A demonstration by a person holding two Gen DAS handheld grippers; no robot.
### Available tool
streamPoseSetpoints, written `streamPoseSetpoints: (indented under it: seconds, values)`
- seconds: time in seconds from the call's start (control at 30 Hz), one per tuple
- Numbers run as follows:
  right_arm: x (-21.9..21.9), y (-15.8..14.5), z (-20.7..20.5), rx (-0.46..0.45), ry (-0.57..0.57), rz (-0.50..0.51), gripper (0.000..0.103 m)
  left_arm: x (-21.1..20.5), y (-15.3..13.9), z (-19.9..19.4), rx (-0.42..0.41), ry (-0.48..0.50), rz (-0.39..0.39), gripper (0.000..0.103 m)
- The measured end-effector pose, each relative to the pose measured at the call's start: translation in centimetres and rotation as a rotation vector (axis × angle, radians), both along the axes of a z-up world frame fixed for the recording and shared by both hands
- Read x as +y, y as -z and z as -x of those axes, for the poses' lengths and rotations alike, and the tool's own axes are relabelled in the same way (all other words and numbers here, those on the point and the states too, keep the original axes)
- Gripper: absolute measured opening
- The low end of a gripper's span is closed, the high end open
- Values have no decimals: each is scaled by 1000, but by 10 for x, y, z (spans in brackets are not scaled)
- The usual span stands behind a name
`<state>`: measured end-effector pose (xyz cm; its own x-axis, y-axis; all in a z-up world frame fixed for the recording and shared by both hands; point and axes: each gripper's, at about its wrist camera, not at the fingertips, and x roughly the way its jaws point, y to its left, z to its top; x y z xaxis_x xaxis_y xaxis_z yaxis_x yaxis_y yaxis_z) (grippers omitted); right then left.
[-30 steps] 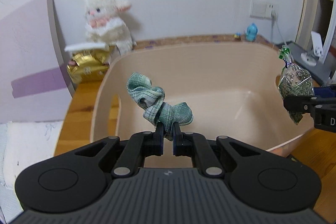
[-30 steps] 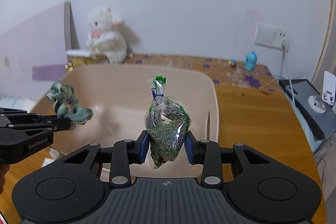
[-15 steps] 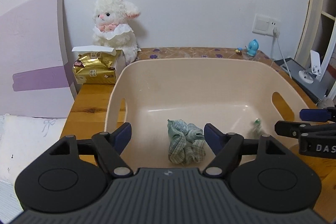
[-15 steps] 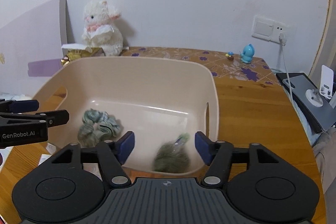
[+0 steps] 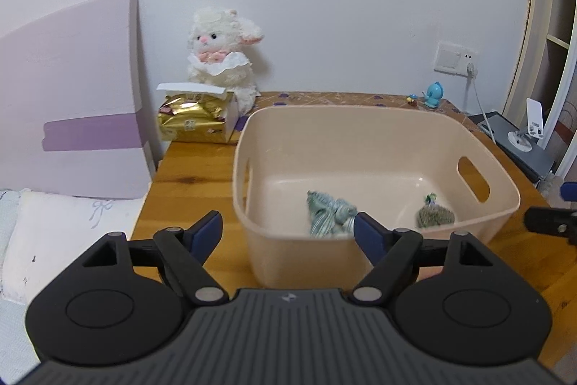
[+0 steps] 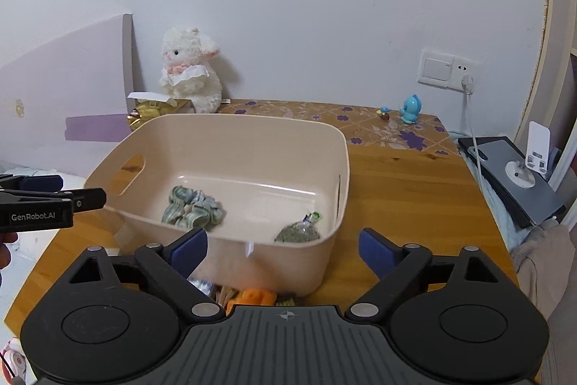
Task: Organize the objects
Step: 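Grasp the white medicine box with the left tool while the right tool grasps the purple snack packet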
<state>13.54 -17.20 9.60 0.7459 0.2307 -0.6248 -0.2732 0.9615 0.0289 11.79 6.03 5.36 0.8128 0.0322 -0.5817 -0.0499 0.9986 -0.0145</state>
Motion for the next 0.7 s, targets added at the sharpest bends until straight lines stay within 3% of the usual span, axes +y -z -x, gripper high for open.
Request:
streamPoseSetpoints:
  seconds: [0.3,0.7]
  values:
    - [-10,25,20,66,9,8,97,10,25,30,55,-10,-25,81]
    - [-13,86,12,221,17,23,97,21,82,26,192,-25,-15,81]
